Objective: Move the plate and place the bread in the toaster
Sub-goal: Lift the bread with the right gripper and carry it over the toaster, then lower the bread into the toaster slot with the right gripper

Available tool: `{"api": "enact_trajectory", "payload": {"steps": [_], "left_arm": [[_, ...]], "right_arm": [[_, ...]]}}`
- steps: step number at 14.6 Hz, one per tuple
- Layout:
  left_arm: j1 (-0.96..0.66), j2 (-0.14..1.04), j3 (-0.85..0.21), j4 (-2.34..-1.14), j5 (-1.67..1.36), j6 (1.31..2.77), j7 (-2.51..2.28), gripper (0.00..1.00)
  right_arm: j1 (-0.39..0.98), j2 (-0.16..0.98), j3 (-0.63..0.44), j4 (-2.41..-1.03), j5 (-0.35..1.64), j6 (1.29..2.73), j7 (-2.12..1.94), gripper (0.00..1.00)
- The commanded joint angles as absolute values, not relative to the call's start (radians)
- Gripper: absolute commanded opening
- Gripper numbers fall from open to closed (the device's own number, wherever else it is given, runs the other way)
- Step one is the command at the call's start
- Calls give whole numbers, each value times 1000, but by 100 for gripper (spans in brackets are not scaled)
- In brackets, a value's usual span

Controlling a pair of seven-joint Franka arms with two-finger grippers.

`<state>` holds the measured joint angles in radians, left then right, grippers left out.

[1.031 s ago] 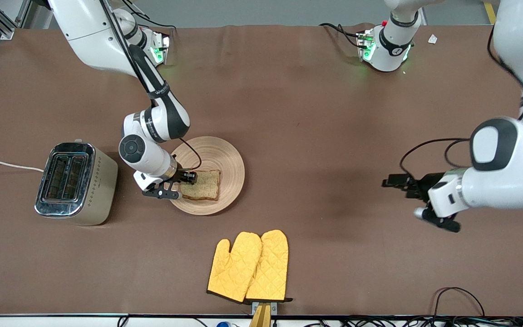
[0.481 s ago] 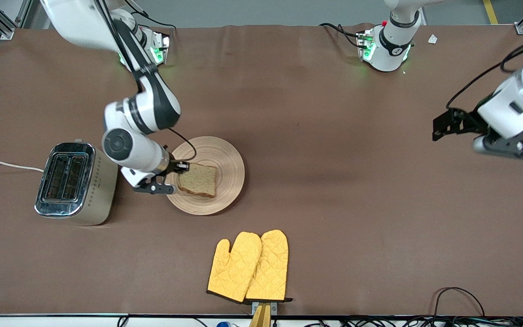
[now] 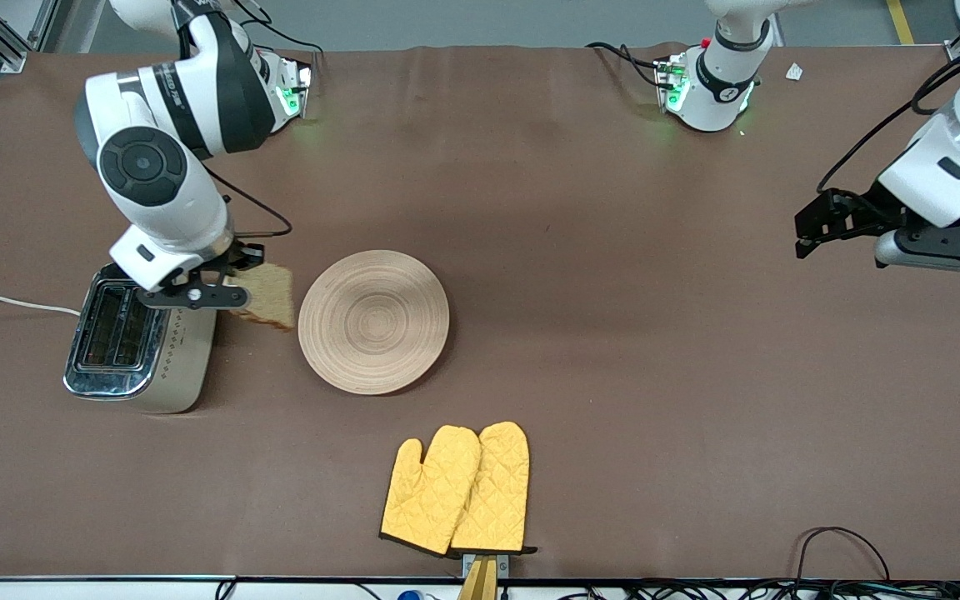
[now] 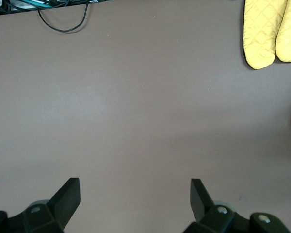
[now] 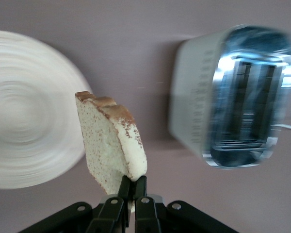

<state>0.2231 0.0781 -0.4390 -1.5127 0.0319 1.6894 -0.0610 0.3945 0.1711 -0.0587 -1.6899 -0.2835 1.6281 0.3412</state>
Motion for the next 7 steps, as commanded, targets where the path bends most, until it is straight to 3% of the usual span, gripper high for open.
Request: {"api": "enact_trajectory", "payload": {"steps": [1, 7], "left_arm": [[225, -6, -433, -1611, 40, 1735, 0, 100], [236, 0, -428, -1572, 41, 1704, 32, 100]], "right_arm": [[358, 181, -72, -1654, -435, 1557, 312, 0], [252, 190, -77, -1586, -626, 1479, 360, 0]]}}
